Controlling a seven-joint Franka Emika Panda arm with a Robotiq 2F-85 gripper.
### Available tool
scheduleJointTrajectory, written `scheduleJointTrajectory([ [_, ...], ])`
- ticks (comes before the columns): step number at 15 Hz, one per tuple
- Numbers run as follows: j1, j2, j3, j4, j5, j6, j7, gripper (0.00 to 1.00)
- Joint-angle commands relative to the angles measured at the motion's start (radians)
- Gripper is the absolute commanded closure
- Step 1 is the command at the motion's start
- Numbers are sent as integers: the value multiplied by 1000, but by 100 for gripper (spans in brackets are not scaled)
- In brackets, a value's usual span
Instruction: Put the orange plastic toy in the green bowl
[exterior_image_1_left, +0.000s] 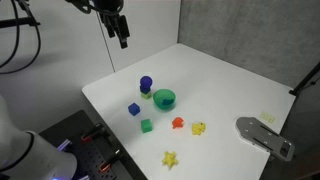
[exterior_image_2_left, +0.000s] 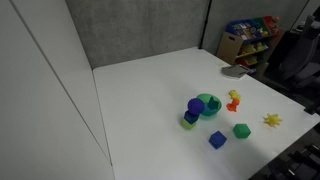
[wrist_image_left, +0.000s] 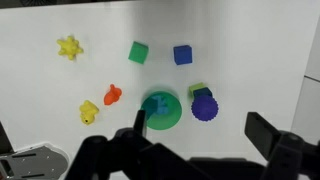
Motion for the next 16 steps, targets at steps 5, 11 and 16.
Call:
scheduleJointTrajectory([
  [5,-21,35,29,26,-13,10,32,0],
  [11,-56,171,58,81,-77,121,111,0],
  [16,-96,342,37,153,-126,175,175,0],
])
